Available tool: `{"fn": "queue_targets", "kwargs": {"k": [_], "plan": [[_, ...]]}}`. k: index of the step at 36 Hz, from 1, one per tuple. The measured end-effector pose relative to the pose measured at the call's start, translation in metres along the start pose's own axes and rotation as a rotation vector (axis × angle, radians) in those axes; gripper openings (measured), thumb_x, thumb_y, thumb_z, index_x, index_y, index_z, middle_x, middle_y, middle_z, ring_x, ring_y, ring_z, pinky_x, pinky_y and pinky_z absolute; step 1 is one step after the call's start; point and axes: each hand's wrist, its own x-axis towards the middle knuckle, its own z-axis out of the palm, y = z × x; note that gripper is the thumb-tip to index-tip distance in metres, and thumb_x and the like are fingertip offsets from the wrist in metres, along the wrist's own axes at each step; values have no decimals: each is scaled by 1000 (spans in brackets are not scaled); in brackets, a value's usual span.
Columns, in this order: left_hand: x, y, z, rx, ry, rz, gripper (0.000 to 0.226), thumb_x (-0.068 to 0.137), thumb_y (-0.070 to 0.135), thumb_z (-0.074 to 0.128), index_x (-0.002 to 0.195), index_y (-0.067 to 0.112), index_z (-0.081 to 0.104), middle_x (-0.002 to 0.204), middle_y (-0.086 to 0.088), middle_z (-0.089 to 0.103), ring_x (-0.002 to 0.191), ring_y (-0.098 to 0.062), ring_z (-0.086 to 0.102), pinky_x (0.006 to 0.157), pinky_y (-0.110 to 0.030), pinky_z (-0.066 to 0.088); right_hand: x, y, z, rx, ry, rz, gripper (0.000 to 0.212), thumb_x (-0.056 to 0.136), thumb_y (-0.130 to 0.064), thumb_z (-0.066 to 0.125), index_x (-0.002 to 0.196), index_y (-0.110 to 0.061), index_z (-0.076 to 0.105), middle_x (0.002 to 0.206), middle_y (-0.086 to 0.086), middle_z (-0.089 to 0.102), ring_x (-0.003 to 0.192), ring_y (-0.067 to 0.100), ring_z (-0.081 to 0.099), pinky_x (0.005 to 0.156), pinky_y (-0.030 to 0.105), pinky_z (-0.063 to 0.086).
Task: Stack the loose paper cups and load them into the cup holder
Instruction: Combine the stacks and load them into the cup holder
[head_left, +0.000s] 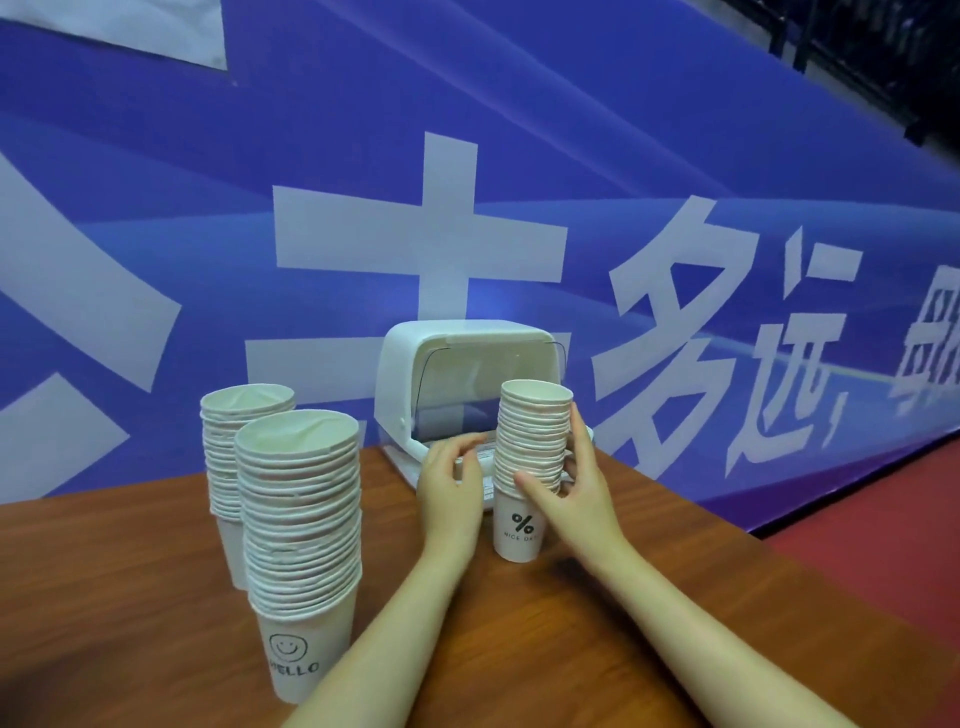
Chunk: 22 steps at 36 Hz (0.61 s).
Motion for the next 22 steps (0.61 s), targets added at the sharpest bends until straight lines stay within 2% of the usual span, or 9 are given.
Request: {"fn": "queue_targets", "kwargs": {"k": [2, 3, 6, 11, 14, 16, 19, 20, 22], "plan": [[4, -5, -3, 68, 77, 14, 30, 92, 2, 51, 111, 20, 66, 116, 2, 60, 102, -2, 53, 85, -6, 42, 3, 1, -3, 14, 6, 0, 97, 78, -26, 79, 153, -38, 19, 144, -11, 46, 127, 7, 51, 103, 36, 49], [6, -8, -5, 78, 92, -3, 33, 92, 3, 51, 118, 20, 64, 121, 3, 56, 108, -4, 50, 90, -9, 41, 6, 0, -6, 32, 10, -5, 95, 80, -20, 78, 153, -37, 19, 141, -10, 48, 124, 7, 53, 101, 33, 50], [11, -19, -7, 123, 47, -91, 44, 94, 10, 52, 136, 24, 51, 134, 3, 46, 125, -12, 42, 104, -30, 38, 25, -8, -14, 96, 70, 1, 90, 84, -11, 74, 152, -34, 20, 134, -8, 54, 117, 9, 59, 94, 27, 52], [13, -27, -9, 159, -10, -127, 47, 94, 12, 53, 139, 23, 47, 144, 0, 41, 135, -14, 34, 113, -39, 32, 74, -21, -7, 159, 199, 44, 96, 76, -34, 78, 151, -38, 18, 135, -7, 54, 114, 9, 58, 93, 43, 54], [15, -35, -16, 168, 3, -169, 47, 94, 14, 56, 139, 22, 47, 143, 0, 41, 135, -15, 34, 113, -37, 31, 100, -18, 13, 198, 186, 96, 102, 80, -29, 78, 152, -41, 8, 135, -5, 50, 108, 5, 58, 82, 43, 58], [17, -45, -20, 136, 22, -232, 49, 93, 20, 60, 140, 20, 46, 141, 1, 43, 131, -14, 39, 110, -31, 33, 114, -18, 28, 213, 194, 125, 108, 72, -38, 82, 150, -46, 8, 137, -6, 49, 115, 11, 56, 92, 50, 53], [19, -52, -21, 33, 29, -297, 50, 92, 23, 64, 139, 21, 48, 136, 5, 44, 122, -6, 41, 105, -25, 33, 125, -12, 45, 185, 185, 82, 99, 83, -20, 76, 154, -29, 8, 132, -4, 48, 107, 4, 56, 90, 24, 49], [20, -53, -20, 23, 27, -297, 48, 92, 22, 64, 138, 22, 49, 136, 6, 45, 122, -4, 40, 105, -24, 32, 125, -6, 48, 168, 161, 69, 97, 85, -15, 74, 154, -26, 7, 134, -3, 46, 108, 3, 55, 92, 21, 48], [21, -54, -19, 18, 24, -299, 47, 92, 22, 64, 137, 23, 50, 135, 9, 44, 120, -1, 38, 102, -20, 30, 120, 6, 53, 90, 98, 71, 106, 80, -20, 78, 155, -28, 4, 146, -4, 40, 125, 9, 48, 105, 33, 43]]}}
